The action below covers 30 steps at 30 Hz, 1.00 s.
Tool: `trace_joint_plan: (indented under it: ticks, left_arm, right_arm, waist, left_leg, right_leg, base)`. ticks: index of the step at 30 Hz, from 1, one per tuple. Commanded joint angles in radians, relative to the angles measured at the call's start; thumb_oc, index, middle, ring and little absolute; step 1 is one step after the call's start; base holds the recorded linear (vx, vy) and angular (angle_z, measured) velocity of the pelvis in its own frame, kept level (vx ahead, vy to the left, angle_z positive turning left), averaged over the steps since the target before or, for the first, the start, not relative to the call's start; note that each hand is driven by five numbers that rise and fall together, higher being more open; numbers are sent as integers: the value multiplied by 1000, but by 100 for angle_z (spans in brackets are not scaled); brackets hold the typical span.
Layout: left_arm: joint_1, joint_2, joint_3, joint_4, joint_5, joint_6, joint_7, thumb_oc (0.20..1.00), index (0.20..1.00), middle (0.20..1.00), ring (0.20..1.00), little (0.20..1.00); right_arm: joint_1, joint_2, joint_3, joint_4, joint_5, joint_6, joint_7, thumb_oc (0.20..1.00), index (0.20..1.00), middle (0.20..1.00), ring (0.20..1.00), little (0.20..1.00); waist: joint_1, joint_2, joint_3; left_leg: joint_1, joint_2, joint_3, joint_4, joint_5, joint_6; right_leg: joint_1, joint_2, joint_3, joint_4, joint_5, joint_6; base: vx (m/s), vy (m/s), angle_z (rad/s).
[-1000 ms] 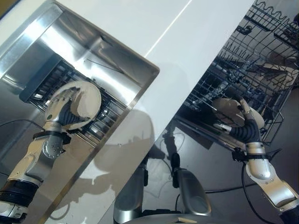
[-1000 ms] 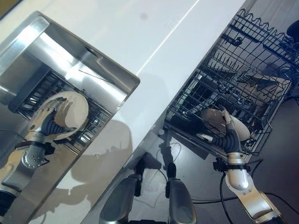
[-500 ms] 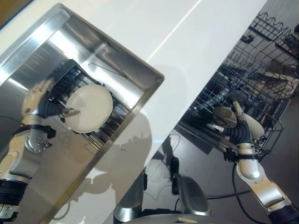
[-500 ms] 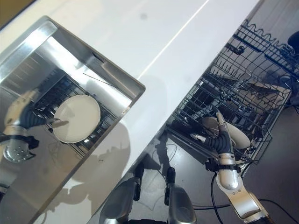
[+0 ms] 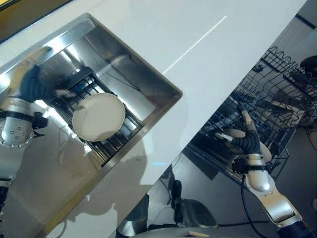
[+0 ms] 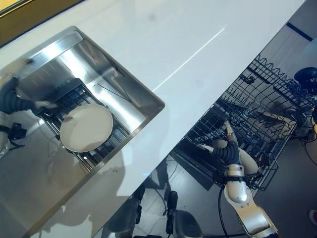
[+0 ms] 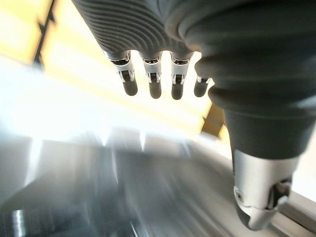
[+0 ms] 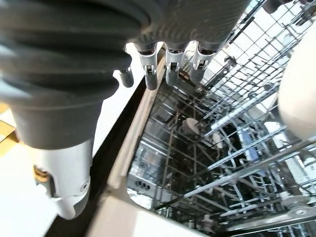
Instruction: Pick up plates and place into dishwasher.
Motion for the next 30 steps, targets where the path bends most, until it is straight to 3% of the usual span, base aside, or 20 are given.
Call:
trace_joint_plan:
  ticks: [1, 7, 17, 20, 21, 24, 30]
  left_arm:
    - [105, -39, -19, -58, 11, 14, -179, 1000, 1000, 1000, 1000, 1000]
    - [179, -31, -109, -41, 92, 19, -147, 1000, 1000, 1000, 1000, 1000]
    - [113, 19, -187, 56, 127, -10, -77, 1000, 1000, 1000, 1000, 1000]
    - [96, 34, -186, 82, 210, -20, 16, 1000, 1000, 1000, 1000, 1000]
    - [89, 45, -174, 98, 255, -12, 100, 1000, 1000, 1000, 1000, 1000]
    - [73, 45, -142, 123, 282, -15, 225, 1000, 1000, 1000, 1000, 1000]
    - [52, 21, -103, 142, 307, -59, 342, 1000, 1000, 1000, 1000, 1000]
  right_arm:
    - [63, -49, -3, -54, 27, -42, -20, 1000, 1000, 1000, 1000, 1000]
    - [108, -132, -45, -57, 85, -109, -5, 1000, 1000, 1000, 1000, 1000]
    - [36, -105, 40, -16, 19, -124, -103, 1000, 1000, 1000, 1000, 1000]
    - [12, -91, 66, -2, 7, -125, -127, 1000, 1000, 1000, 1000, 1000]
    - [-2, -81, 82, 3, 0, -121, -141, 1000, 1000, 1000, 1000, 1000]
    - [-22, -65, 99, 9, -5, -110, -150, 1000, 1000, 1000, 1000, 1000]
    - [-40, -33, 119, 23, -31, -103, -167, 1000, 1000, 1000, 1000, 1000]
  waist:
    - [13, 36, -69]
    - [-4, 42, -42]
    - [4, 45, -27]
    - [10, 37, -21]
    - [12, 30, -20]
    - [16, 17, -17]
    - [21, 1, -16]
  left_leg:
    - [-26, -22, -28, -52, 52, -35]
    - [-42, -18, -6, -32, 52, -40]
    - [-98, -23, 6, -37, 61, -41]
    - [-111, -22, 6, -40, 64, -42]
    - [-115, -21, 5, -44, 64, -41]
    - [-127, -19, 1, -43, 60, -37]
    - [-157, -20, -1, -37, 56, -33]
  right_leg:
    - [-80, -29, 7, 62, 20, 178]
    - [-94, -43, -4, 68, 28, 184]
    - [-129, -37, -17, 43, 44, 185]
    - [-136, -31, -17, 33, 51, 184]
    - [-138, -25, -11, 26, 51, 183]
    - [-146, -20, -2, 23, 49, 179]
    - [-176, -15, 8, 27, 52, 173]
  base:
    - [27, 55, 0]
    - [-28, 33, 2]
    - [-73, -17, 2]
    - [-42, -70, 3]
    - [-24, -59, 0]
    - [-20, -53, 3]
    - [-9, -13, 1]
